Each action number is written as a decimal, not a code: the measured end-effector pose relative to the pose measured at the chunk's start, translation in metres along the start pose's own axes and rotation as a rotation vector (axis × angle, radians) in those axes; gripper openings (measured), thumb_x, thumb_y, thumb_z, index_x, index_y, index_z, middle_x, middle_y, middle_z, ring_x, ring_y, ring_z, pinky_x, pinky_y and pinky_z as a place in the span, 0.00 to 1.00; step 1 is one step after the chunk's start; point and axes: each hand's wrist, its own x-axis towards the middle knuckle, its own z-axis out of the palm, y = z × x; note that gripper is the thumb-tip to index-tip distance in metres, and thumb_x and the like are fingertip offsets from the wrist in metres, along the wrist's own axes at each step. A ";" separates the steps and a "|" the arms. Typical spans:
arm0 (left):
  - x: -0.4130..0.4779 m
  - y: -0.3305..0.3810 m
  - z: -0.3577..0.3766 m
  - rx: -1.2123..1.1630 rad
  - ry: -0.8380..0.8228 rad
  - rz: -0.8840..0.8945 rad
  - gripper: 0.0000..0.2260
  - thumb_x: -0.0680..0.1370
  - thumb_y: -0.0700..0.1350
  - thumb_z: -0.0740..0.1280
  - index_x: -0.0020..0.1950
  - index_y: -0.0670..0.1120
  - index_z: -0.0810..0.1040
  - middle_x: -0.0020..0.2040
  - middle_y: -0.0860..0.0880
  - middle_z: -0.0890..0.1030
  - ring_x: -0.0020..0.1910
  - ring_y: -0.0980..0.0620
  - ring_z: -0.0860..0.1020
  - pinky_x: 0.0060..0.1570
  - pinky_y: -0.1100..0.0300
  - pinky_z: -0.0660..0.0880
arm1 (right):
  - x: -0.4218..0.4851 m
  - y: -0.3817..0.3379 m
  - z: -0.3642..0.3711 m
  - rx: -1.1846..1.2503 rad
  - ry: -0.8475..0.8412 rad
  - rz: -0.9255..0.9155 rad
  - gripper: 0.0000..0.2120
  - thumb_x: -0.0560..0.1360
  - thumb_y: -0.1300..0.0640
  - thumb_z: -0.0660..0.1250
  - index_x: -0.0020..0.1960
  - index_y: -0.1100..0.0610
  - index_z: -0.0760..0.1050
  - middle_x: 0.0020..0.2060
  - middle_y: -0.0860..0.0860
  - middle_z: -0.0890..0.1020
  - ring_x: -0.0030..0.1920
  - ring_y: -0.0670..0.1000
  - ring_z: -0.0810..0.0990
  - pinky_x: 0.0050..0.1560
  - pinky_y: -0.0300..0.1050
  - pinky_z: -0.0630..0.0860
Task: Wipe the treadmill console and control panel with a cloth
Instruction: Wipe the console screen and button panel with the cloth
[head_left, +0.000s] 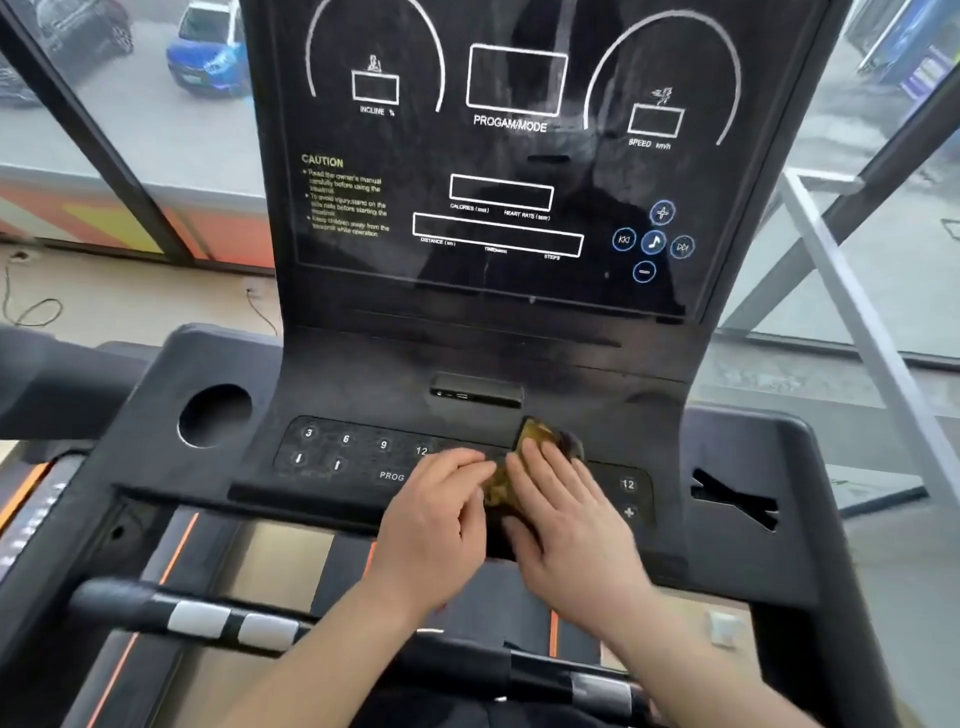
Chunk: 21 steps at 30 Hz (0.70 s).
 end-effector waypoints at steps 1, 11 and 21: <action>0.000 -0.005 -0.006 0.018 0.000 -0.011 0.14 0.76 0.34 0.69 0.61 0.44 0.84 0.59 0.51 0.82 0.59 0.52 0.79 0.65 0.67 0.71 | 0.002 0.012 -0.005 -0.011 -0.035 -0.015 0.28 0.81 0.42 0.58 0.79 0.52 0.68 0.77 0.49 0.71 0.79 0.53 0.67 0.78 0.54 0.64; -0.003 -0.067 -0.056 0.076 -0.057 -0.014 0.16 0.77 0.39 0.67 0.63 0.44 0.83 0.63 0.49 0.82 0.63 0.51 0.78 0.71 0.57 0.70 | 0.043 -0.073 0.022 -0.057 0.066 0.401 0.31 0.79 0.46 0.54 0.75 0.63 0.72 0.74 0.62 0.73 0.74 0.63 0.73 0.72 0.63 0.72; 0.008 -0.108 -0.096 -0.004 -0.037 0.031 0.14 0.77 0.39 0.63 0.60 0.44 0.84 0.62 0.50 0.82 0.60 0.51 0.78 0.70 0.60 0.70 | 0.057 -0.106 0.018 -0.134 -0.028 0.429 0.30 0.81 0.46 0.51 0.78 0.61 0.68 0.76 0.57 0.71 0.77 0.57 0.70 0.77 0.56 0.64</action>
